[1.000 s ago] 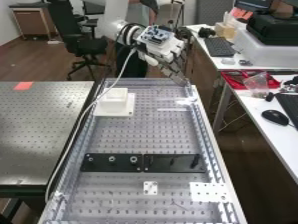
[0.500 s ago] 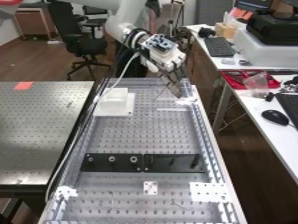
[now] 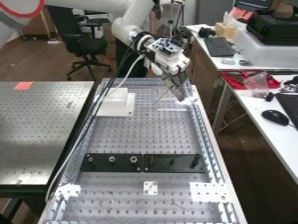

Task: Grab the chopstick and place it in the clear container

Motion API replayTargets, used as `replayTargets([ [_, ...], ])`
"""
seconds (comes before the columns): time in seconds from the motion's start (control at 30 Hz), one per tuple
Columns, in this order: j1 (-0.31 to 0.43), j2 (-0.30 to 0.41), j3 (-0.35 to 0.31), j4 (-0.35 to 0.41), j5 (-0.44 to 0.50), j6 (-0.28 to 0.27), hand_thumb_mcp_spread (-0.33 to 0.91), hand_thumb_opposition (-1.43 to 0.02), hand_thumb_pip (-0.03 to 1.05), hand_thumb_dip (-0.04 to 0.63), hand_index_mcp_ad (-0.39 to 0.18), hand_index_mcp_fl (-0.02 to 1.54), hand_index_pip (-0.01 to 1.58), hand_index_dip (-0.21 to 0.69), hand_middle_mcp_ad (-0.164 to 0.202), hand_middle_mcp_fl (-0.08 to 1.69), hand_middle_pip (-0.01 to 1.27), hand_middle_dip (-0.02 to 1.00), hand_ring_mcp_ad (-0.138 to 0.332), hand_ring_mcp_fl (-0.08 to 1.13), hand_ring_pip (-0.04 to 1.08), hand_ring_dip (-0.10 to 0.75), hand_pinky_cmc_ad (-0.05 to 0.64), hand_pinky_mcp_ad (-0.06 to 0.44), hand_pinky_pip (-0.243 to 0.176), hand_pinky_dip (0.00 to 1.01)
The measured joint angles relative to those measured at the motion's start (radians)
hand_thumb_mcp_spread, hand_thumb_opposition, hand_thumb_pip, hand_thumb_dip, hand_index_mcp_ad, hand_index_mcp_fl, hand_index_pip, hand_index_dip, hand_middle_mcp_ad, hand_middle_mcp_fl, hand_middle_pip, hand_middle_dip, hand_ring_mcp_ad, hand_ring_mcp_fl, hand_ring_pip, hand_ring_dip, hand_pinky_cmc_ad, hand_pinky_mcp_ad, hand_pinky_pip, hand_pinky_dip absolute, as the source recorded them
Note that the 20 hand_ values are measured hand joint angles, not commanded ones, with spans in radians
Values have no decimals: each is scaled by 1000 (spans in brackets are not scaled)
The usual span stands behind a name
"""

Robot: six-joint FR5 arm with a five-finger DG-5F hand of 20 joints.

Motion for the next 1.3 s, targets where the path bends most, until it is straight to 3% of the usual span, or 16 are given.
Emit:
replayTargets([
  [0.27,0,-16,23,-21,-7,4,616,-1108,508,250,-129,1192,628,129,-7,1237,518,574,82,866,21,393,531,192,80,264],
  [0.5,1,-28,42,-32,-27,-24,616,-1108,508,250,-136,1192,632,138,-3,1239,518,574,86,881,21,393,531,197,80,278],
  [0.67,2,-32,48,-34,-35,-29,616,-1108,508,250,-138,1192,632,138,-7,1237,531,574,87,829,17,391,531,197,80,276],
  [0.77,2,-31,46,-28,-38,-33,616,-1108,508,250,-138,1192,632,138,-3,1237,531,574,86,880,17,398,531,201,80,278],
  [1.17,4,-24,36,-8,-59,-42,614,-1124,508,250,-84,1192,635,141,-5,1236,529,557,89,784,14,400,525,201,80,325],
  [1.3,5,-24,35,-8,-66,-42,613,-1127,511,250,-77,1192,644,145,-2,1239,531,541,87,831,21,400,524,201,80,340],
])
